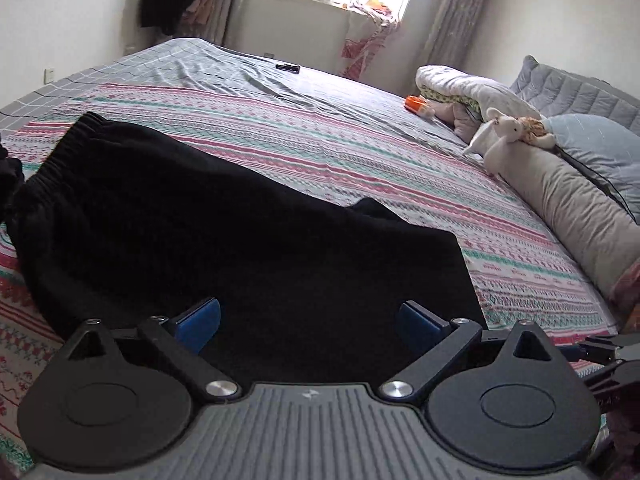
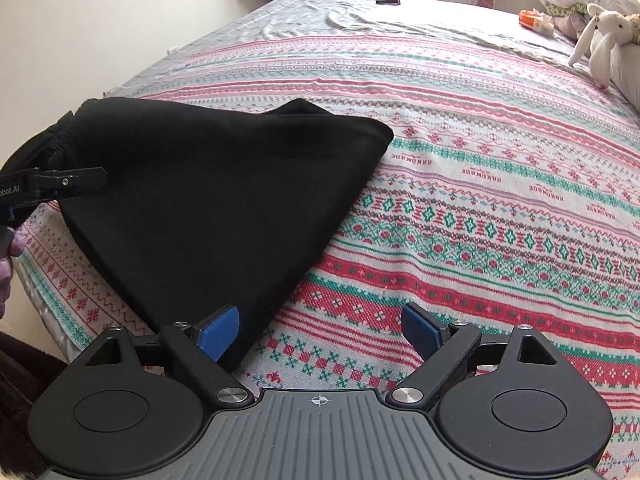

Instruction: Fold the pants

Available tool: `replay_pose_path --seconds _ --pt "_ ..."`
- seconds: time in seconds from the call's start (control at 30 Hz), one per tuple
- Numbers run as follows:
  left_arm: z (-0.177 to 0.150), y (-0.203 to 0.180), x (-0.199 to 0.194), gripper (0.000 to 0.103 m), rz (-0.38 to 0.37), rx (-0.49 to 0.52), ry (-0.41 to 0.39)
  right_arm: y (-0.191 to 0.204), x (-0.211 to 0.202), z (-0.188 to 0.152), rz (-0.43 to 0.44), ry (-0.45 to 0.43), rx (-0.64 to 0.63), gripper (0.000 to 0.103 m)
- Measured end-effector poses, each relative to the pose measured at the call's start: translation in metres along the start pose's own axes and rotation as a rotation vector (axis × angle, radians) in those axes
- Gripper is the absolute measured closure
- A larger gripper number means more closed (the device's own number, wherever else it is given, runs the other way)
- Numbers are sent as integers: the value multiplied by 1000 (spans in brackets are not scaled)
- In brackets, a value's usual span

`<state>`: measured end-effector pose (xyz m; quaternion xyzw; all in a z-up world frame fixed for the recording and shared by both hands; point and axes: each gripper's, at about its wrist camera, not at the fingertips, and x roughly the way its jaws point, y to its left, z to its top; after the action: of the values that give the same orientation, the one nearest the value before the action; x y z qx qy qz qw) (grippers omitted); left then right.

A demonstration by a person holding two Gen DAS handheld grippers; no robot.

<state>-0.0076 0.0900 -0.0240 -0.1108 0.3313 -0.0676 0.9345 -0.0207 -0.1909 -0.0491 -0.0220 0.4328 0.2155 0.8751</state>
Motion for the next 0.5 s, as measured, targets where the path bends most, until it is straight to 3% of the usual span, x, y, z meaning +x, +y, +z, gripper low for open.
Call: replay_pose_path --seconds 0.33,0.5 --pt "-16 -25 14 0 -84 104 67 -26 0 -11 124 52 179 14" --pt "-25 -36 20 0 -94 207 107 -32 0 -10 236 67 275 36"
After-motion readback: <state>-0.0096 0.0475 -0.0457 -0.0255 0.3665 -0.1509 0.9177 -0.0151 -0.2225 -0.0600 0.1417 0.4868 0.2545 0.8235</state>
